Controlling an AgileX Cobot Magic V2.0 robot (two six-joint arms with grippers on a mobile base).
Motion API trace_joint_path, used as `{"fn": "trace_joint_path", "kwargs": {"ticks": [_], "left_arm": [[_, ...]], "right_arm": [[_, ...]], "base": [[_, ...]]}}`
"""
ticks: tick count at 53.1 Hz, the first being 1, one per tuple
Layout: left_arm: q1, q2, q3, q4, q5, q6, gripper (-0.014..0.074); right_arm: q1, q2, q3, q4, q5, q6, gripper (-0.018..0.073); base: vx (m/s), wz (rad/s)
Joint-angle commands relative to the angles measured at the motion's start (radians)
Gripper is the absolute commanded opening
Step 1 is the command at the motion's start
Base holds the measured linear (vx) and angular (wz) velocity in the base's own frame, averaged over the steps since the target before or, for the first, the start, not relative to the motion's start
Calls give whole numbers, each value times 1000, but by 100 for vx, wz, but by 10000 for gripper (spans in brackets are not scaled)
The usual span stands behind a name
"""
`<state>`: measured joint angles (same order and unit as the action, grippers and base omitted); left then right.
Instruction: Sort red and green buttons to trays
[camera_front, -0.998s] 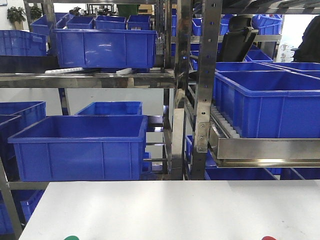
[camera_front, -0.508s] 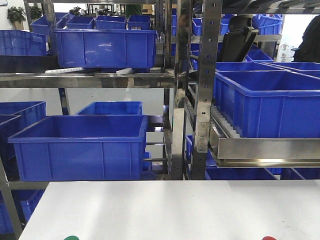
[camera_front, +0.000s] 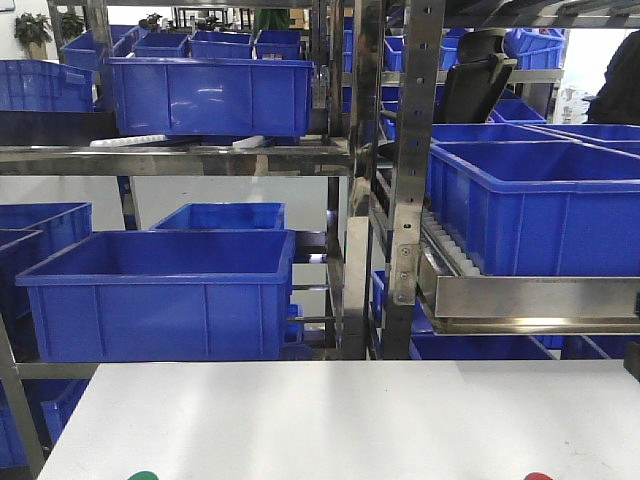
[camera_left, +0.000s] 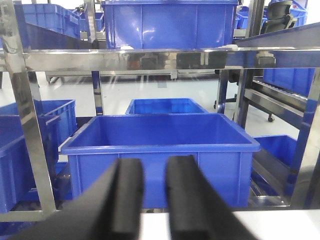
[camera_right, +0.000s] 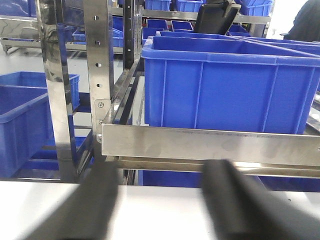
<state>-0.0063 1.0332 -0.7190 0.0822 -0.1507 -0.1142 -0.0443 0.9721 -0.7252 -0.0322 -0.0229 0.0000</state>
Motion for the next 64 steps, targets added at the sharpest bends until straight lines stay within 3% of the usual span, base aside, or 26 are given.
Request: {"fn": "trace_joint_path", "kwargs": {"ticks": [1, 4, 17, 35, 48, 64], "left_arm": [[0, -11, -36, -1, -70, -12, 444], [0, -11, -35, -2, -71, -11, 486], [0, -11, -33, -2, -70, -11, 519], [0, -11, -33, -9, -70, -11, 514], [0, -11, -33, -9, -66, -11, 514], [0, -11, -33, -9, -37, -11, 514]], "right_arm": [[-5, -3, -37, -2, -108, 7, 656], [-5, 1, -37, -3, -120, 7, 731], [-5, 18, 0, 8, -315, 68, 685], [-4, 259, 495, -137, -899, 169, 545], [-4, 696, 579, -129, -1320, 147, 539], [-4, 992, 394, -179, -1317, 111, 538]], "base": [[0, 0], [0, 0], [0, 0], [0, 0], [0, 0], [0, 0]]}}
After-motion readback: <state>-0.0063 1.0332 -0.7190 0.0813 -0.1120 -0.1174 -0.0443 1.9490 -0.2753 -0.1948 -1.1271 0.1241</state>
